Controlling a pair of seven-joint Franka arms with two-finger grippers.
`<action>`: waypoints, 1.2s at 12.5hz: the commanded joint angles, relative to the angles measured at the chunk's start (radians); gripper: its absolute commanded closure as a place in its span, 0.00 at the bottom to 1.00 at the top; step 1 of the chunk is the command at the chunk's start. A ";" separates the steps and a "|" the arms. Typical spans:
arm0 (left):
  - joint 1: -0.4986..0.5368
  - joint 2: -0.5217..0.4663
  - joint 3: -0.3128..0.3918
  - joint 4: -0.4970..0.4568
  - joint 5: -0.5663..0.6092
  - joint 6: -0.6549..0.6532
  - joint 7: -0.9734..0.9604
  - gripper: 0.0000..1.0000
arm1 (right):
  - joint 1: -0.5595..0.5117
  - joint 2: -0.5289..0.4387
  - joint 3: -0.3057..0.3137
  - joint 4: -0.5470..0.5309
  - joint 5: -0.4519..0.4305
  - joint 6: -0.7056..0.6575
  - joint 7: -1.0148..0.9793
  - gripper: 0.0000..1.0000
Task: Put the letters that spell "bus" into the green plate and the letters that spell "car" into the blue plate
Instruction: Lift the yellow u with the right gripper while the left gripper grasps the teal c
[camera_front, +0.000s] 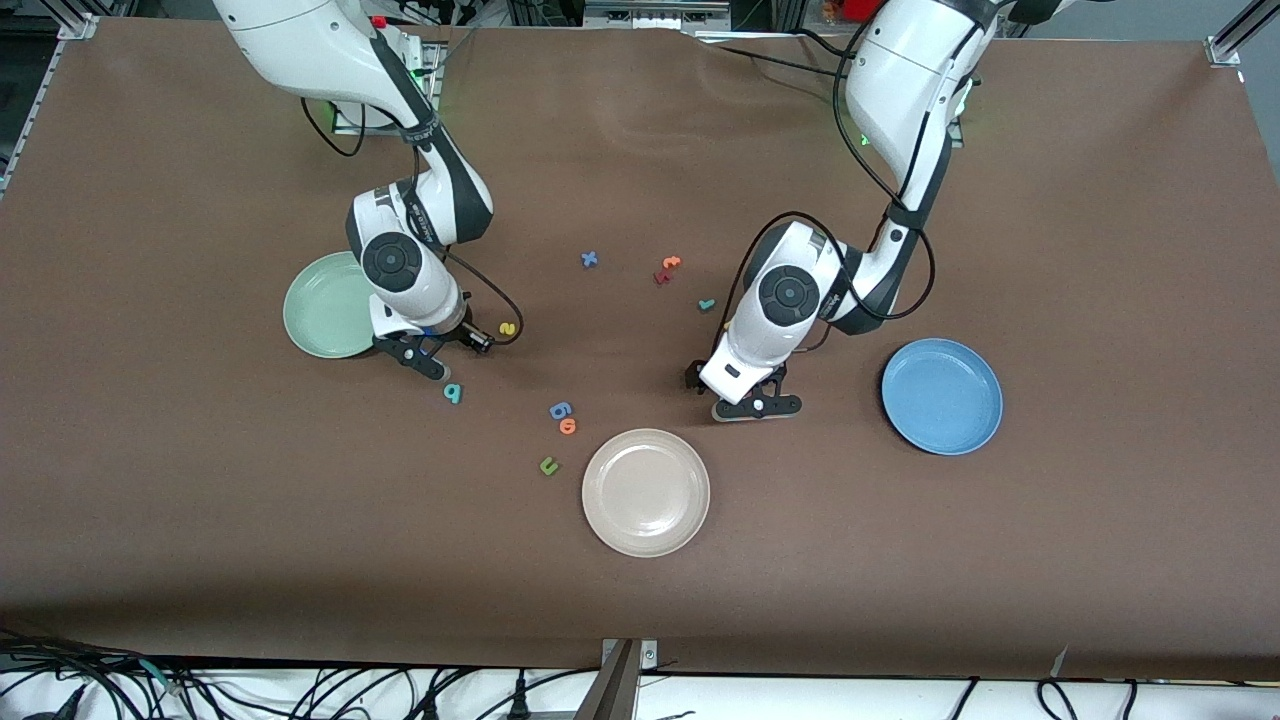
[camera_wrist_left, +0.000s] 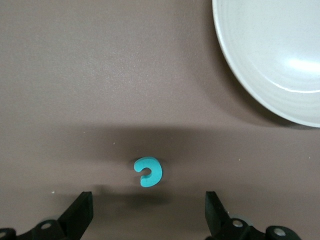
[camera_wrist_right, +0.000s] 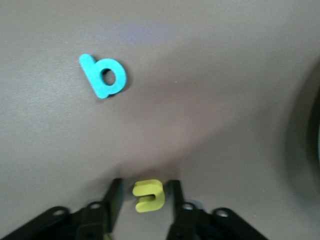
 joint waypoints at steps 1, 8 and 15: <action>-0.019 0.042 0.015 0.056 0.046 -0.014 -0.051 0.02 | -0.007 0.002 0.010 -0.012 0.023 0.008 -0.026 1.00; -0.026 0.094 0.017 0.148 0.048 -0.125 -0.055 0.11 | -0.007 -0.171 -0.098 0.149 0.059 -0.495 -0.096 1.00; -0.023 0.104 0.018 0.162 0.075 -0.140 -0.053 0.18 | -0.006 -0.199 -0.358 0.082 0.056 -0.622 -0.414 1.00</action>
